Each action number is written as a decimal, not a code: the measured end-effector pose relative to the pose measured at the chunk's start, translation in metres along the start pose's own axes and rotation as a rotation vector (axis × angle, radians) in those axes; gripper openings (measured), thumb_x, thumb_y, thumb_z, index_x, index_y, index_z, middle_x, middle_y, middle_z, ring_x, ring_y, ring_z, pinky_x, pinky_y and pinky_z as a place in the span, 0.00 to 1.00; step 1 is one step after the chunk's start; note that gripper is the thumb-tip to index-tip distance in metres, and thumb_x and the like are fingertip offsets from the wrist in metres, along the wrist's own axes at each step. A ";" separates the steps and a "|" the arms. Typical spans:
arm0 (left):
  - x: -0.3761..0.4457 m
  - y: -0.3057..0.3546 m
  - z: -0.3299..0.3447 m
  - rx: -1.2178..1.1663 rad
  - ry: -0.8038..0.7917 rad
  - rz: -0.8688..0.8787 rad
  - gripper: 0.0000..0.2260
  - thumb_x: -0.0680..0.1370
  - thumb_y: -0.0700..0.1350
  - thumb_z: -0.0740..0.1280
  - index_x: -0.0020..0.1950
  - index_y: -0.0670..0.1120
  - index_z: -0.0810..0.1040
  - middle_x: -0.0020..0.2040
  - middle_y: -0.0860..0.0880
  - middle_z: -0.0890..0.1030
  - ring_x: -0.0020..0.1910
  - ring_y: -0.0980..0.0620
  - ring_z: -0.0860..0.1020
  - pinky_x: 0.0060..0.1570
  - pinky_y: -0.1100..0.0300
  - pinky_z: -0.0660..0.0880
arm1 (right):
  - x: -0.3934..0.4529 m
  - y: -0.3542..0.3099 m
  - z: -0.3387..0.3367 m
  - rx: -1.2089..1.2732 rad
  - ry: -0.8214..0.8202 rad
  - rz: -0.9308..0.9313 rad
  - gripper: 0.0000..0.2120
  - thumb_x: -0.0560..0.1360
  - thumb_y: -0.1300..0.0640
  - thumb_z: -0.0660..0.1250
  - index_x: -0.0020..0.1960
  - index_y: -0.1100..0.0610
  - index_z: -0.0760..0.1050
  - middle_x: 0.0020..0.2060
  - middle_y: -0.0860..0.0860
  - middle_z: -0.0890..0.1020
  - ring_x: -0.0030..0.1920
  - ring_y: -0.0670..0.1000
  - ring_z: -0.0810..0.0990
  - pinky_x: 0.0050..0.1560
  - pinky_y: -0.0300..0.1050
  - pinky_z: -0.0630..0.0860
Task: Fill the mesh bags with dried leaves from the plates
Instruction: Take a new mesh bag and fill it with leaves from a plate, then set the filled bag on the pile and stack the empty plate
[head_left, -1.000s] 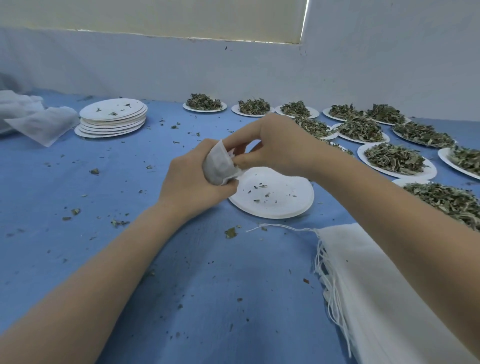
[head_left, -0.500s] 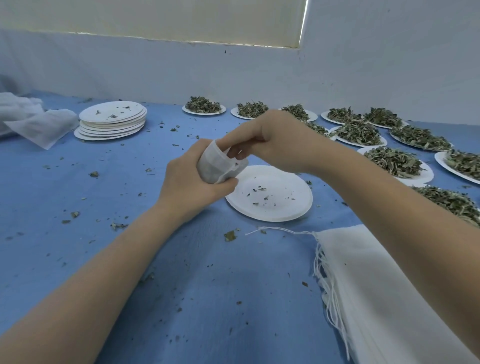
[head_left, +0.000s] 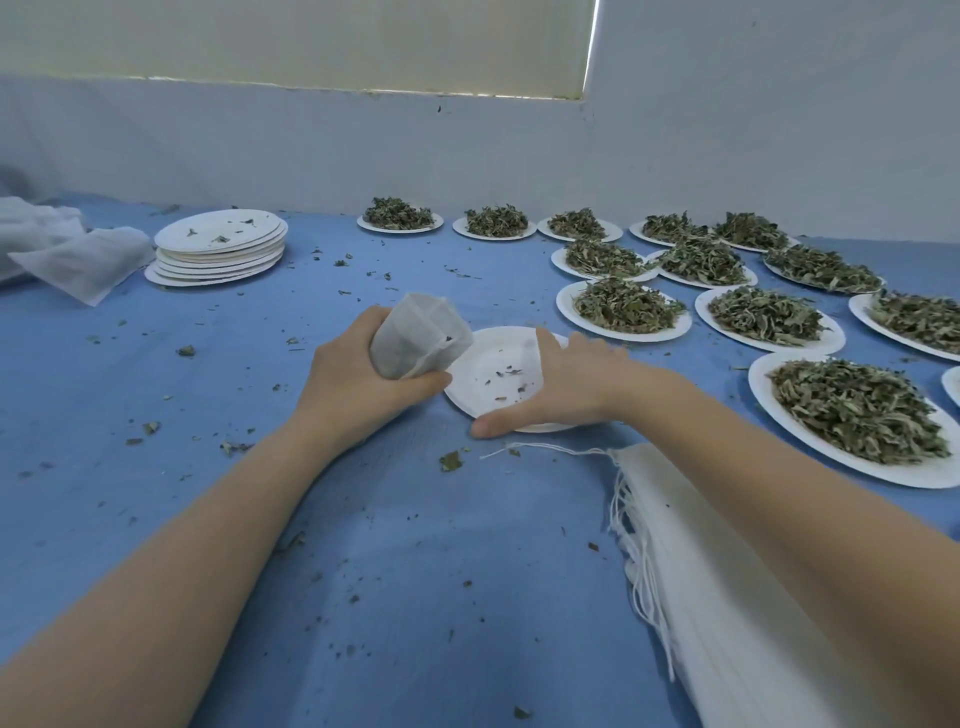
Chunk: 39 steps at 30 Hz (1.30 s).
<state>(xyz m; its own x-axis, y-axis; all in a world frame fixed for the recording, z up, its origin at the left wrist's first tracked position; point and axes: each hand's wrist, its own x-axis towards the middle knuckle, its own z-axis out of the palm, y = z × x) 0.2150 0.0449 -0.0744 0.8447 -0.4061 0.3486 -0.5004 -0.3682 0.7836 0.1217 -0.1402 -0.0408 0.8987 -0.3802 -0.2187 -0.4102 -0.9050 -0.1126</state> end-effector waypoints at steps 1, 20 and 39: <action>0.000 0.000 0.000 -0.012 0.012 -0.014 0.17 0.60 0.58 0.74 0.45 0.60 0.73 0.42 0.62 0.79 0.44 0.66 0.75 0.37 0.67 0.68 | 0.002 0.000 0.002 0.019 0.001 0.009 0.68 0.45 0.17 0.61 0.76 0.47 0.42 0.73 0.57 0.57 0.72 0.61 0.55 0.68 0.58 0.57; 0.037 0.002 -0.102 -0.099 0.311 -0.289 0.25 0.66 0.57 0.68 0.57 0.48 0.65 0.43 0.58 0.71 0.42 0.54 0.71 0.34 0.60 0.63 | 0.032 -0.129 -0.054 0.233 0.220 -0.172 0.62 0.52 0.23 0.68 0.75 0.50 0.49 0.70 0.58 0.58 0.68 0.62 0.57 0.64 0.58 0.59; 0.213 -0.187 -0.221 0.403 0.351 -0.514 0.30 0.76 0.49 0.65 0.70 0.35 0.55 0.65 0.38 0.68 0.62 0.41 0.70 0.49 0.55 0.67 | 0.274 -0.334 -0.064 0.191 0.219 -0.217 0.61 0.51 0.21 0.66 0.73 0.56 0.56 0.70 0.61 0.60 0.70 0.63 0.56 0.66 0.55 0.58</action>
<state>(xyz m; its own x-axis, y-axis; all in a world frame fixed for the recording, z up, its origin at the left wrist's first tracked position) 0.5305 0.2117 -0.0330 0.9684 0.1669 0.1852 0.0011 -0.7455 0.6665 0.5151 0.0459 -0.0006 0.9714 -0.2337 0.0410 -0.2091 -0.9249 -0.3176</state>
